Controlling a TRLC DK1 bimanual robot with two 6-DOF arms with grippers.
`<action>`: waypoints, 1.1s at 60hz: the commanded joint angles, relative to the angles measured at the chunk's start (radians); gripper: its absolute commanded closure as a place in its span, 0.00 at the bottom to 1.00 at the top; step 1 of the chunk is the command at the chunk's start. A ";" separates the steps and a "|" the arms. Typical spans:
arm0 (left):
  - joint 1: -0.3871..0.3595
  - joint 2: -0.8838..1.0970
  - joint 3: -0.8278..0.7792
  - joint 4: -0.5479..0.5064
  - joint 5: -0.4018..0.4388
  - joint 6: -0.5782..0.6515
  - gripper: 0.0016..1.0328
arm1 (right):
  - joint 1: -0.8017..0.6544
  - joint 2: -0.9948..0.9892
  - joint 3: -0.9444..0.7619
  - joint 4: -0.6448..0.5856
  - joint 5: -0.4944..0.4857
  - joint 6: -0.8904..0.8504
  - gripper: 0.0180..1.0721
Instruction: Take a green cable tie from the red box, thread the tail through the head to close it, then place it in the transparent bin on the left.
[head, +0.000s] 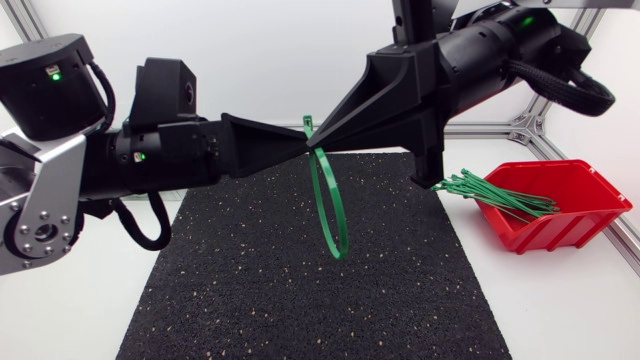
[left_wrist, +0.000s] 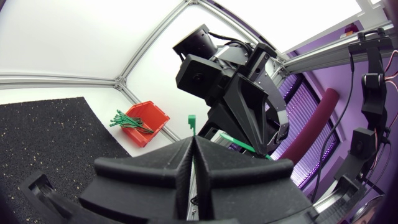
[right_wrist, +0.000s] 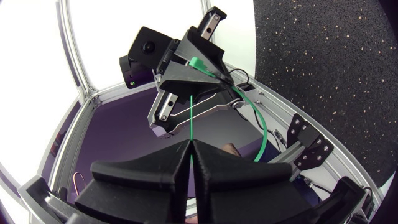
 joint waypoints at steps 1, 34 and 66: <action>0.010 0.000 -0.028 0.017 -0.006 0.026 0.97 | -0.004 0.024 0.019 -0.013 -0.003 0.025 0.91; -0.019 -0.037 -0.046 0.017 -0.043 0.052 0.97 | -0.009 0.032 0.016 -0.013 -0.019 0.008 0.90; -0.054 -0.076 -0.069 0.009 -0.095 0.083 0.97 | -0.023 0.032 0.004 -0.014 -0.054 -0.016 0.87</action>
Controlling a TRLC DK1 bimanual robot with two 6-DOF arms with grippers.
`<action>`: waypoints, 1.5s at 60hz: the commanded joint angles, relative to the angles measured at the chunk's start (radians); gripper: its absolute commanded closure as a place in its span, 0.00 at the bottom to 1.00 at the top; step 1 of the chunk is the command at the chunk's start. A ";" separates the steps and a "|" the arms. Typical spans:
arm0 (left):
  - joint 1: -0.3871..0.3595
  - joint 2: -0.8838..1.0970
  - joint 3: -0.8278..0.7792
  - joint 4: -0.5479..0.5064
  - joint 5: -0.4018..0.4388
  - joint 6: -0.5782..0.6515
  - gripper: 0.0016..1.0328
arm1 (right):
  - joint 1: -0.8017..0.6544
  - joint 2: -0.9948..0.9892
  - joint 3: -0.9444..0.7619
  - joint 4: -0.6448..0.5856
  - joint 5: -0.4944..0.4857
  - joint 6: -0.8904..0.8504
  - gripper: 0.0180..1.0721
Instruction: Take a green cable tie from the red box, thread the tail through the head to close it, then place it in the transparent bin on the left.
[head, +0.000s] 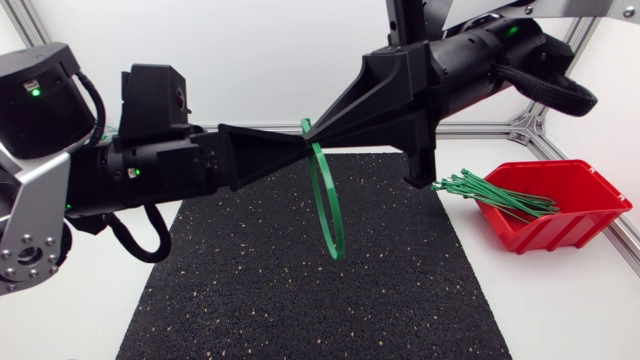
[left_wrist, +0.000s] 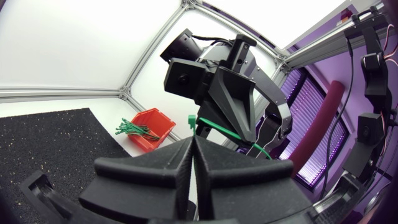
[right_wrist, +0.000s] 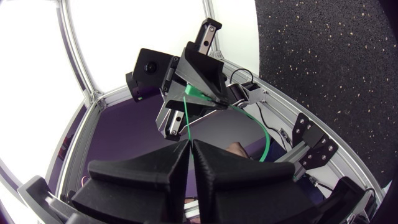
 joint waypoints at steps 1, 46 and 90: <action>-0.010 -0.014 -0.024 0.009 0.002 0.012 0.97 | -0.010 -0.002 0.004 -0.011 -0.008 -0.012 0.87; 0.035 -0.022 0.021 0.003 -0.001 0.014 0.97 | -0.005 0.006 -0.027 -0.010 -0.011 -0.020 0.86; 0.023 -0.037 0.022 -0.021 -0.003 0.028 0.97 | -0.018 0.000 -0.056 0.160 0.021 -0.026 0.95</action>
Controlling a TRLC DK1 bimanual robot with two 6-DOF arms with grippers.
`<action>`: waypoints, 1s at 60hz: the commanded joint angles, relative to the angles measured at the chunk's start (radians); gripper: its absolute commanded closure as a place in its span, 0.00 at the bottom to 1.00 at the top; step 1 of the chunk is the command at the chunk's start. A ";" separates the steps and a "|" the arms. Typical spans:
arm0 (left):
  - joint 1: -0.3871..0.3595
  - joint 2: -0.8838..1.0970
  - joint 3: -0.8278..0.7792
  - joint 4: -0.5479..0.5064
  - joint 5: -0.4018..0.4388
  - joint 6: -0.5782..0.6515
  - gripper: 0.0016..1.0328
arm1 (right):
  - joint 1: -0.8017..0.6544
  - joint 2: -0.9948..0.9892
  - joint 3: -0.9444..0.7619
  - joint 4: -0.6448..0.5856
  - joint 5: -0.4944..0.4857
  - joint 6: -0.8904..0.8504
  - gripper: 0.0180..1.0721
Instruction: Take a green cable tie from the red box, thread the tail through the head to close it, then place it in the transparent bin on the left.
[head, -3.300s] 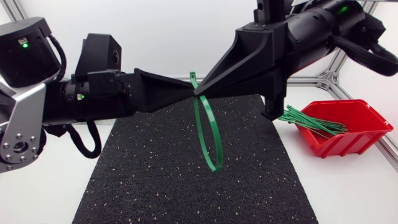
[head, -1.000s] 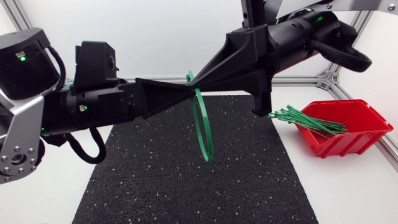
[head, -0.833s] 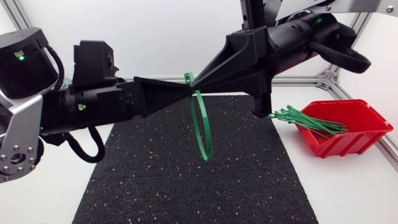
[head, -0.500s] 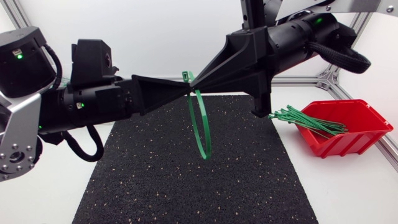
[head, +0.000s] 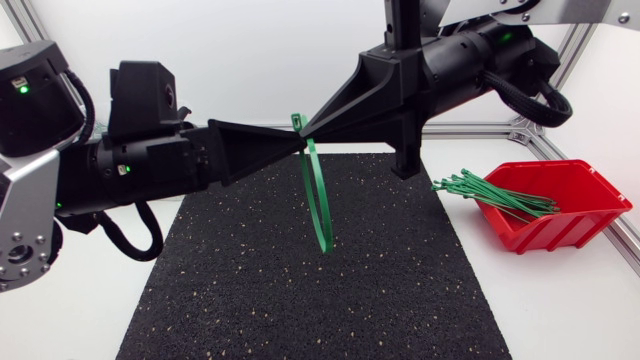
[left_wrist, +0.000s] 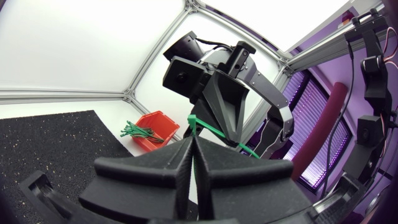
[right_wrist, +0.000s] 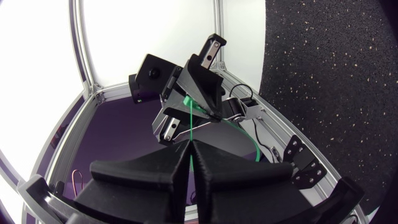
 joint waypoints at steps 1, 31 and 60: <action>-0.006 -0.017 0.022 0.000 -0.002 0.023 0.97 | -0.010 0.000 -0.035 0.015 0.009 -0.003 0.95; -0.006 -0.011 0.022 0.000 -0.002 0.032 0.97 | -0.002 0.000 -0.026 0.015 0.008 0.004 0.95; -0.019 0.017 0.011 0.000 -0.022 0.061 0.97 | 0.007 -0.029 -0.019 0.007 0.006 0.006 0.95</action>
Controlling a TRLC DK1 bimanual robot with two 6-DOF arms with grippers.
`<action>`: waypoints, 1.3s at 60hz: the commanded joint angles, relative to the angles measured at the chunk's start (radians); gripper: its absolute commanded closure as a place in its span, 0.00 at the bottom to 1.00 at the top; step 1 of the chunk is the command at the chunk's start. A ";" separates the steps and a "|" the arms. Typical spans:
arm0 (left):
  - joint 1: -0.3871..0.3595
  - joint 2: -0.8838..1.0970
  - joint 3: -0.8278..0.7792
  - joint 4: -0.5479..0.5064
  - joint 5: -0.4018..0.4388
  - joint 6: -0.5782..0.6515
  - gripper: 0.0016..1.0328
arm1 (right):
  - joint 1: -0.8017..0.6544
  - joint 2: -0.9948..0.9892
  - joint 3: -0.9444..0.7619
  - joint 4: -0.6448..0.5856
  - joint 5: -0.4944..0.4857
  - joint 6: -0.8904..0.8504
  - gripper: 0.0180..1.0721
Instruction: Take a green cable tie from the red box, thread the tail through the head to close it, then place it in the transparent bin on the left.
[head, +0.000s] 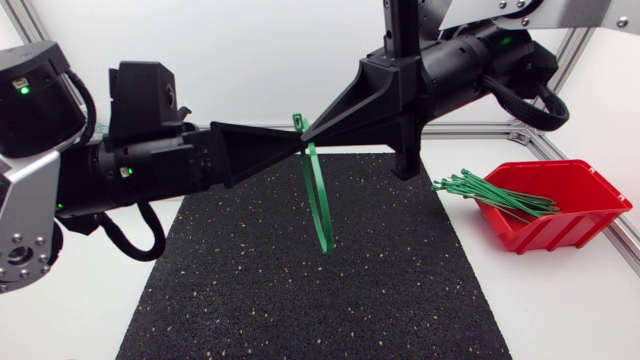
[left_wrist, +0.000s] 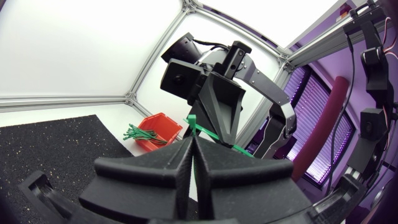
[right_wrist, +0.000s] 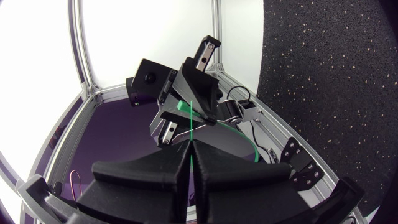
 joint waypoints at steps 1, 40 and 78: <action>-0.009 0.019 0.011 0.002 -0.004 0.019 0.97 | 0.010 -0.030 -0.008 -0.007 -0.004 0.007 0.95; -0.012 0.031 0.025 -0.003 -0.011 0.031 0.97 | 0.017 -0.017 -0.054 0.016 -0.012 0.009 0.95; -0.029 -0.001 0.016 -0.009 -0.029 0.032 0.97 | 0.010 -0.009 -0.066 0.031 -0.015 0.007 0.95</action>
